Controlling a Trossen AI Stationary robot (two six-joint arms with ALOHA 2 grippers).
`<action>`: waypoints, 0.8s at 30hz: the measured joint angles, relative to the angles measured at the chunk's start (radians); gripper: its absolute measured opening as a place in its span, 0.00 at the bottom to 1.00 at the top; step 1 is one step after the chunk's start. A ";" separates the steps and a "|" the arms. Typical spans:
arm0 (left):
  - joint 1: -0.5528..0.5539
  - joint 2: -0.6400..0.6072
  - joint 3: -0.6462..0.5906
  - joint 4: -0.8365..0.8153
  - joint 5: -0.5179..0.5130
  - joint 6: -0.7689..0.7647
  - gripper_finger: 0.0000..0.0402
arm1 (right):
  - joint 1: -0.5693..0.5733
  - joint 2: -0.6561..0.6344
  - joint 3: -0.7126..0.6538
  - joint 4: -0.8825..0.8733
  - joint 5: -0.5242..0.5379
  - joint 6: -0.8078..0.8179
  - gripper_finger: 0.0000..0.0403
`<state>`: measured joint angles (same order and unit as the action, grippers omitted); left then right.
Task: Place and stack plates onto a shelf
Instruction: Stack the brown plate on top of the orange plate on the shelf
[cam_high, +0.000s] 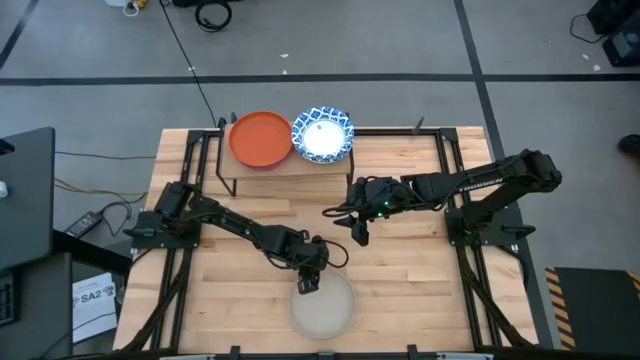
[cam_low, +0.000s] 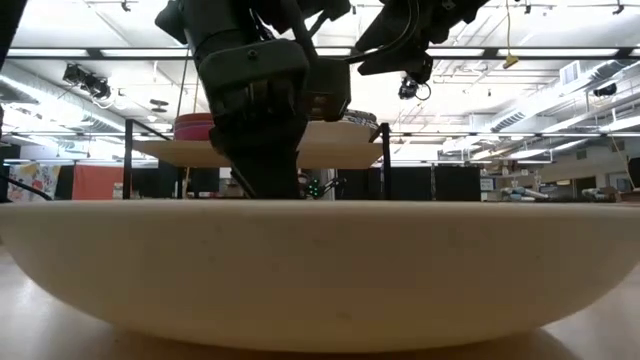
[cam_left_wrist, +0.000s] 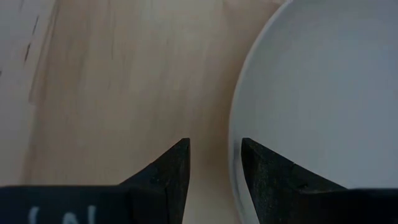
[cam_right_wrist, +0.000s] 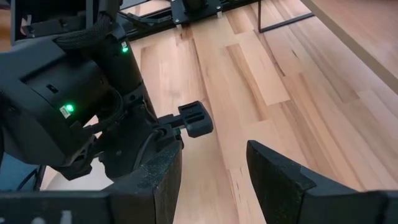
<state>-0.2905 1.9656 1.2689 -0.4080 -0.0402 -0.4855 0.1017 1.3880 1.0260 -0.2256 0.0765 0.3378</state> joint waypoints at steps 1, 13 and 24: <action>0.000 0.000 0.000 0.003 0.000 0.000 0.37 | 0.000 0.000 0.000 0.000 0.000 0.000 0.46; 0.000 0.000 0.000 0.004 0.004 0.000 0.29 | 0.000 0.000 0.000 -0.001 0.000 0.000 0.46; 0.000 0.000 0.000 0.010 0.014 0.000 0.19 | 0.000 0.000 0.000 -0.001 0.000 0.000 0.46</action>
<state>-0.2905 1.9656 1.2689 -0.3981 -0.0265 -0.4854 0.1017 1.3880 1.0260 -0.2264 0.0765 0.3378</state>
